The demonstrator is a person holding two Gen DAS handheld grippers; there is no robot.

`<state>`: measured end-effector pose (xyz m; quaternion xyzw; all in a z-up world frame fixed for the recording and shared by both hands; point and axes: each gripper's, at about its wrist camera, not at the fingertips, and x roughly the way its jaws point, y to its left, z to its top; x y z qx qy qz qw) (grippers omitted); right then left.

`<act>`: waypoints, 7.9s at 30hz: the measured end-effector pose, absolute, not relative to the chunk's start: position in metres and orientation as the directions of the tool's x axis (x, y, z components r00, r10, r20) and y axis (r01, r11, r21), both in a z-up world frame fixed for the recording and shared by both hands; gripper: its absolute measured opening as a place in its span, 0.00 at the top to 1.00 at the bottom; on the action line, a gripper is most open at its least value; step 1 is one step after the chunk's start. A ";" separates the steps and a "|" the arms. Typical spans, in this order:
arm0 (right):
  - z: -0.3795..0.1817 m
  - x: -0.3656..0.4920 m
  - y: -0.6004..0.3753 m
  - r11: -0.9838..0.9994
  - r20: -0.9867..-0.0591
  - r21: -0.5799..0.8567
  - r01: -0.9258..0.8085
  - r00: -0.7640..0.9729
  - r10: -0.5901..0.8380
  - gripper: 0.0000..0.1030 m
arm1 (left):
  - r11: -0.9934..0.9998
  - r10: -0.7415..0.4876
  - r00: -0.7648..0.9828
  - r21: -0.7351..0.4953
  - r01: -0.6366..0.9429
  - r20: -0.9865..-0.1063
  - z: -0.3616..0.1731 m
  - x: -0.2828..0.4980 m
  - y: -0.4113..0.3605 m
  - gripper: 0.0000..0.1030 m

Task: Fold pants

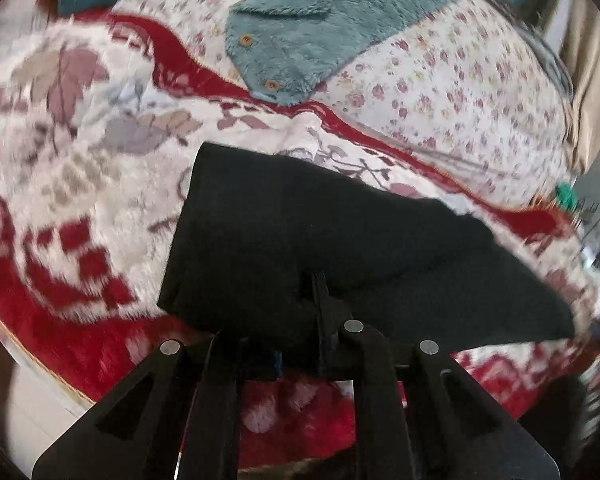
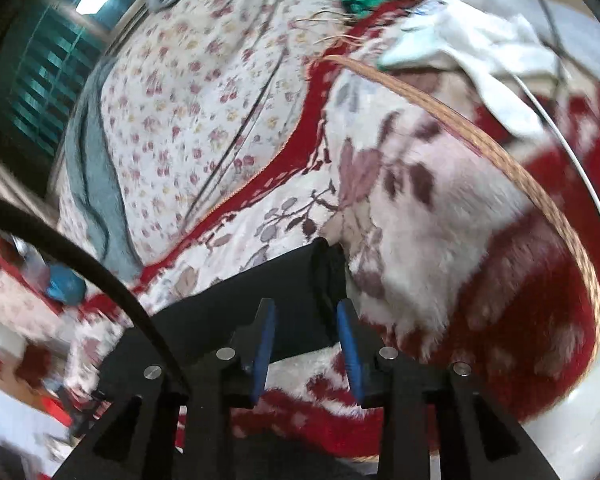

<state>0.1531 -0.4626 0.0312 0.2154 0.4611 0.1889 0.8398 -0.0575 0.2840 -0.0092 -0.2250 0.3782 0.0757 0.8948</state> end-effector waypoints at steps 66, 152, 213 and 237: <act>0.009 0.119 -0.335 0.874 -0.711 0.443 -0.199 0.516 0.478 0.68 | 0.966 -0.109 0.700 -0.242 -0.093 -0.706 0.017 0.011 0.091 0.58; -0.002 0.125 -0.435 0.635 -0.524 0.772 0.039 0.606 0.599 0.58 | 0.905 -0.078 0.674 -0.336 -0.261 -0.734 0.006 -0.004 0.119 0.42; 0.009 0.080 -0.268 0.780 -0.485 -0.447 -0.439 0.851 0.201 0.88 | 0.718 -0.689 0.058 -0.669 0.193 -0.723 0.067 0.180 -0.142 0.38; 0.023 0.017 -0.162 0.473 -0.429 -0.741 -0.477 0.878 0.213 0.88 | 0.764 -0.637 0.115 -0.604 0.229 -0.762 0.061 0.159 -0.057 0.91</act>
